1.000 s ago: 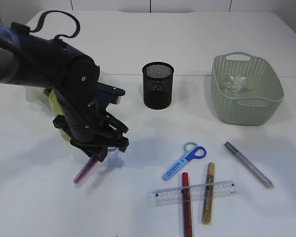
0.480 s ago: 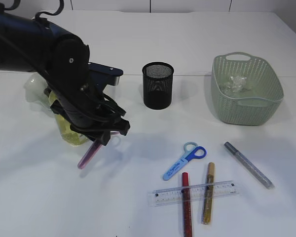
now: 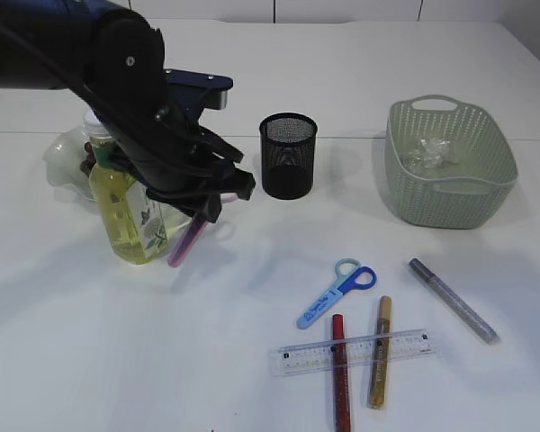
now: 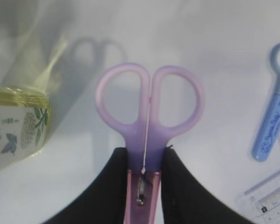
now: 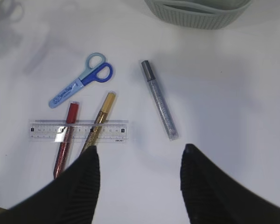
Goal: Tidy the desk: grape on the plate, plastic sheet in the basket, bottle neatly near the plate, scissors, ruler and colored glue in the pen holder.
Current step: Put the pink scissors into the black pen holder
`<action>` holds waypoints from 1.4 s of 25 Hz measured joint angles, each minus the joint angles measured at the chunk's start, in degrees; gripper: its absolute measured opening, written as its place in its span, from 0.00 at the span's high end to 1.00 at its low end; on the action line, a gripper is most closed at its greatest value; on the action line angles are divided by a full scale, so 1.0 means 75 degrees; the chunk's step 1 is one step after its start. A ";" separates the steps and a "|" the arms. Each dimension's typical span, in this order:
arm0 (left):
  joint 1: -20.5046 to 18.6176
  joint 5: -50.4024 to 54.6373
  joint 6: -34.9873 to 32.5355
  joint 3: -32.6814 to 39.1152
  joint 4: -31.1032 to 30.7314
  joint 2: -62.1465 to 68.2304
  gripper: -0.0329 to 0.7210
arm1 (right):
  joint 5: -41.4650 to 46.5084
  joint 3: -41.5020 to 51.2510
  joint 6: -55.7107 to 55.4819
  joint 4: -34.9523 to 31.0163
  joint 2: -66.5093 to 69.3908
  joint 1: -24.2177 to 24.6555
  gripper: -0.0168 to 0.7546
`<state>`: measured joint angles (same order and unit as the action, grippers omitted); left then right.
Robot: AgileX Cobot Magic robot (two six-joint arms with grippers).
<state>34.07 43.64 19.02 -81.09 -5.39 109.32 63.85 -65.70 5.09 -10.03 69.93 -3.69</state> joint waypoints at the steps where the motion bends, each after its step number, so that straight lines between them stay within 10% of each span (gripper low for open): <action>1: 0.0000 0.0016 0.0000 -0.0090 0.0041 0.0000 0.78 | -0.0023 0.0000 0.0000 -0.0016 0.0000 0.0000 0.41; 16: 0.0000 0.0077 -0.0014 -0.0362 0.0354 -0.0033 0.78 | -0.0936 0.0000 0.0627 -0.2082 0.0647 0.0000 0.41; 35: 0.0000 -0.1922 -0.0014 -0.0374 0.0414 -0.0223 0.78 | -0.0996 0.0000 0.0947 -0.2248 0.0710 0.0000 0.41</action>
<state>34.07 29.22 18.92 -83.90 -2.28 107.64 56.38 -65.70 12.20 -26.90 75.25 -3.69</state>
